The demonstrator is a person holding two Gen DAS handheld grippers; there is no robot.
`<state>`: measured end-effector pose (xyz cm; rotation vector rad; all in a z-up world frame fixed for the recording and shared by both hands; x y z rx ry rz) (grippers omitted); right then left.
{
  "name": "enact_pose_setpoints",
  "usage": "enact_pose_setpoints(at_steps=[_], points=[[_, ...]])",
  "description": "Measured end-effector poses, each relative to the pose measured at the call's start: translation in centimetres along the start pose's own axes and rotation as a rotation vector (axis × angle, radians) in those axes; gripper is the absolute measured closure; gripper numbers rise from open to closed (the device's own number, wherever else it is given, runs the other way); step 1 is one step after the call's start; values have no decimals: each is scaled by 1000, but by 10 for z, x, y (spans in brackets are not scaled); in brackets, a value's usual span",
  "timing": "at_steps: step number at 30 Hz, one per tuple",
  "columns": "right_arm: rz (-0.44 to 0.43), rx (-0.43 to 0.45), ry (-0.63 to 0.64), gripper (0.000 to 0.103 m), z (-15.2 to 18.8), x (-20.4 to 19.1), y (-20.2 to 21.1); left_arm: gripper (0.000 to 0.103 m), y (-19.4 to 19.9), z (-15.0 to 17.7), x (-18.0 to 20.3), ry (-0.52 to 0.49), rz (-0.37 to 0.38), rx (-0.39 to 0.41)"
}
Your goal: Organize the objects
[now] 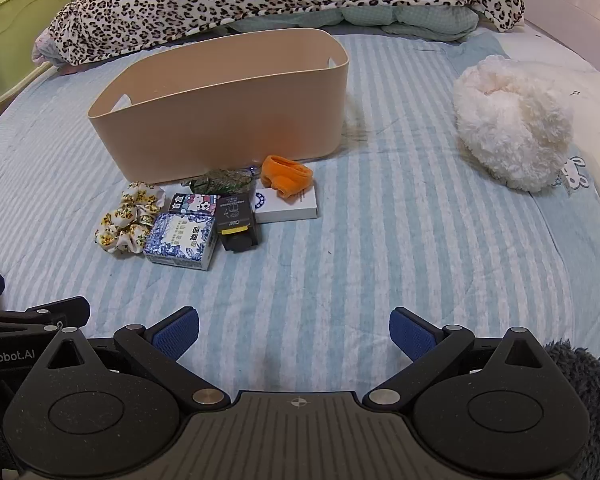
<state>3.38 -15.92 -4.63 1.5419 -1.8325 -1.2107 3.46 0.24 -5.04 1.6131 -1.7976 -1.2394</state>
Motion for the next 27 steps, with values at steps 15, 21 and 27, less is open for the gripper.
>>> enact_pose_setpoints(at_steps=[15,21,27], points=[[7,-5,-7,0,1,1,-2,0,-1,1,2,0,-8,4],[7,-5,-11,0,1,2,-2,0,0,1,2,-1,-12,11],[8,-5,-15,0,1,2,-2,0,1,1,2,2,-13,11]])
Point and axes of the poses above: each gripper's, at about its wrist camera, not at the fingertips, and y roughly against the way its jaws point, x to its right, z to its underside, the point moved 6 cm from there along -y, roughly the way its jaws point, and after that the axes turned 15 degrees about -y, right-handed, at the moved point
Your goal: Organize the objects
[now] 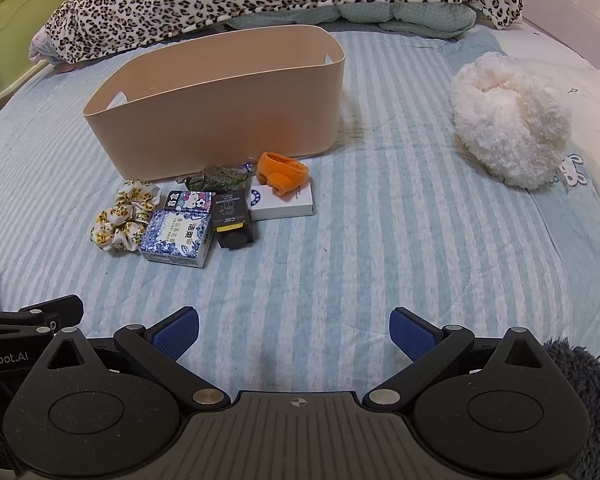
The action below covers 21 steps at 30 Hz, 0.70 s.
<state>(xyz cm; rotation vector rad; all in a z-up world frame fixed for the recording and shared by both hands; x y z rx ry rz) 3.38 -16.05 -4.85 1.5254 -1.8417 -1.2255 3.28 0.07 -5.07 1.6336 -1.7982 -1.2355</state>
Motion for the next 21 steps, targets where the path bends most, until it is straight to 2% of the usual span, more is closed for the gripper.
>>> enact_pose_setpoints(at_steps=[21], points=[[3,-4,-5,0,0,1,0,0,0,0,-1,-1,-1,-5]])
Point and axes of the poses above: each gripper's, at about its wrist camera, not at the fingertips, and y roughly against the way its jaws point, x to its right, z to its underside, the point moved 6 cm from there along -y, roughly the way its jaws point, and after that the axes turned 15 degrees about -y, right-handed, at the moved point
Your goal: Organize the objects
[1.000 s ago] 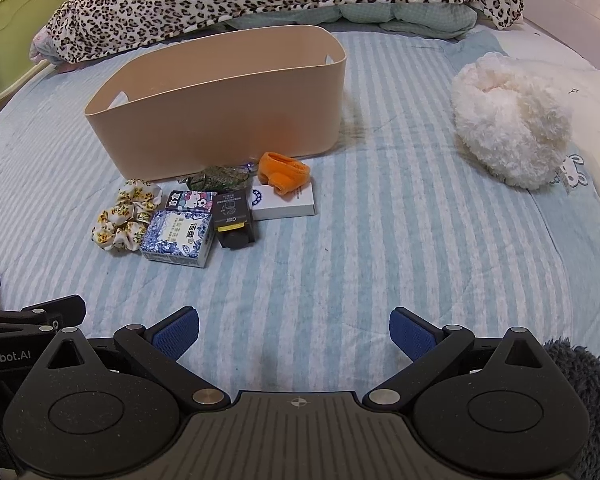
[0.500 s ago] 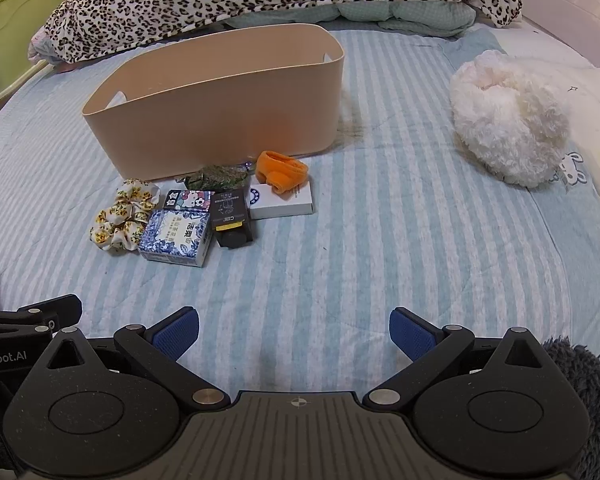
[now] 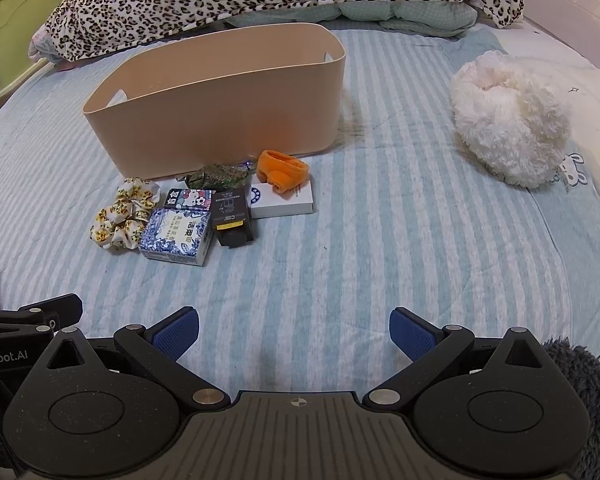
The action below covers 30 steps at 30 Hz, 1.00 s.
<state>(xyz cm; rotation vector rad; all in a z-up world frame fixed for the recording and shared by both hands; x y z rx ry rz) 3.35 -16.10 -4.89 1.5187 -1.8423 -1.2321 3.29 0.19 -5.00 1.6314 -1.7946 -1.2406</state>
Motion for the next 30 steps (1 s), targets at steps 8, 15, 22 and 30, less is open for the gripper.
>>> enact_pose_setpoints(at_steps=[8,15,22,30], points=[[2,-3,5,0,1,-2,0,0,0,0,0,-1,-2,1],[4,-3,6,0,1,-3,0,0,0,-1,0,-8,-3,3],[10,-2,7,0,-2,-2,-1,0,-1,-2,-2,0,4,4],[14,4,7,0,-3,-2,-5,0,-11,-4,-9,3,17,-7]])
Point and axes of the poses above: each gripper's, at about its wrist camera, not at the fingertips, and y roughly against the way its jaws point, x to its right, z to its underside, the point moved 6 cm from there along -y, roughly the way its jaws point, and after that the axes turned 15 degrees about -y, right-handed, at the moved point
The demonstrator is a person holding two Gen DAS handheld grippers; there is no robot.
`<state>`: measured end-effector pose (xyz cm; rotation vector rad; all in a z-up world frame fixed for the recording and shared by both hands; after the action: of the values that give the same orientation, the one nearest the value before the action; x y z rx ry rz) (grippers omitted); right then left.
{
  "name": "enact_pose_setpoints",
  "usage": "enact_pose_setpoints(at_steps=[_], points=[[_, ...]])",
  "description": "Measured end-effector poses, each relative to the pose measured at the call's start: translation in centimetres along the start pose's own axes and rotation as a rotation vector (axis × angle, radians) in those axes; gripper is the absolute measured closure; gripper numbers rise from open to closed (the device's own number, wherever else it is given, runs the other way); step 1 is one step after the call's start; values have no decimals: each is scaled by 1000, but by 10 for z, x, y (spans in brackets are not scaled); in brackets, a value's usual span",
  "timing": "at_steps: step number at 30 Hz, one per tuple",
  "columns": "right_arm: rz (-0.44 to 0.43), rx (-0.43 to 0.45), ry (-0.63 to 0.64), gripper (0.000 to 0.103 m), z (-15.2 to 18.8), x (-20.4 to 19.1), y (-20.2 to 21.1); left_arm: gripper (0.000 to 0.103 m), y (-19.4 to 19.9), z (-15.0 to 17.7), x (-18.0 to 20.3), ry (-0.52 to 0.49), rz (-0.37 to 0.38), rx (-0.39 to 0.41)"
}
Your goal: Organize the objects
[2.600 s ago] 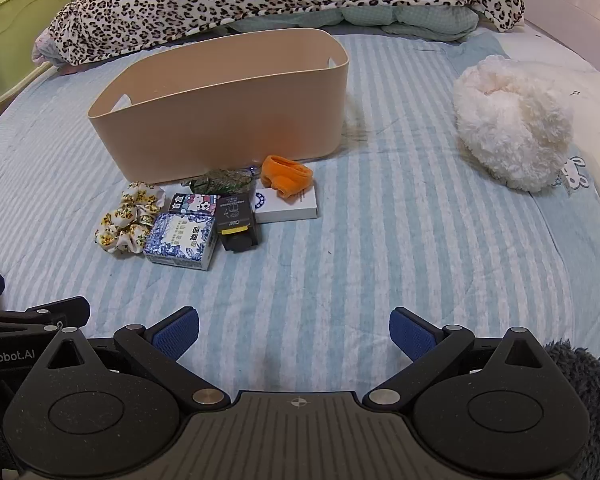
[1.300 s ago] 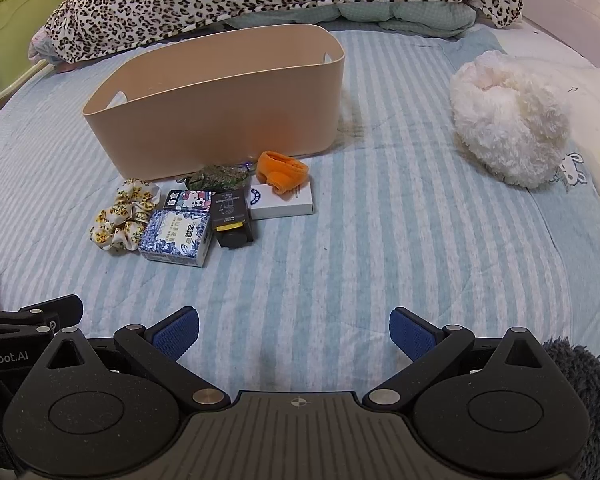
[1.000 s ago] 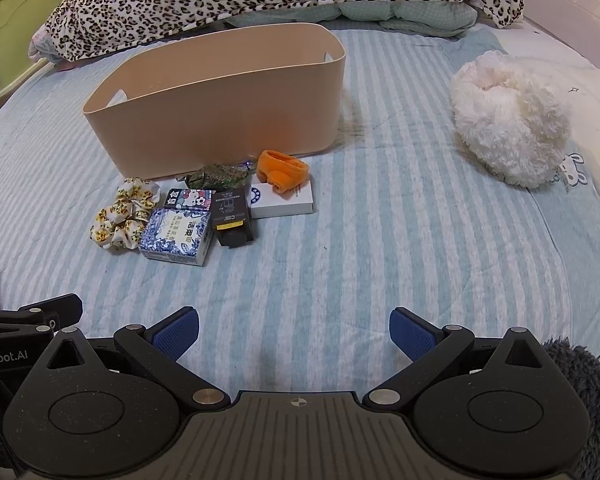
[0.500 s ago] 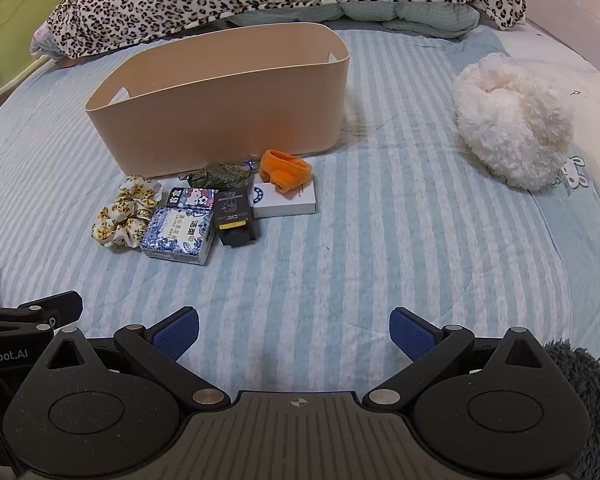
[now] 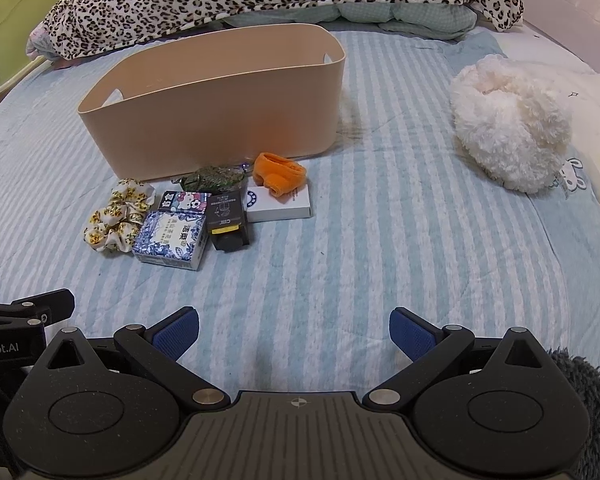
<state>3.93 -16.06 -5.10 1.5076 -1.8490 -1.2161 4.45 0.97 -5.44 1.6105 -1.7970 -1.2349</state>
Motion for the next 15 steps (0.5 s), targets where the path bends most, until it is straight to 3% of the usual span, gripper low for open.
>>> enact_pose_setpoints(at_steps=[15], points=[[-11,12,14,0,-9,-5,-11,0,-18,-2,-7,-2,24,-15]])
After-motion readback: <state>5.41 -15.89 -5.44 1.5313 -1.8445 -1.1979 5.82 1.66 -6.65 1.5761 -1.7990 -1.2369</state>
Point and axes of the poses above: each gripper's, at about its wrist camera, not at the fingertips, and y roughly against the way its jaws point, x to its right, z to its underside, the point moved 6 cm from there along -y, roughly the way its jaws point, and after that the axes turned 15 degrees about -y, right-handed, at the moved point
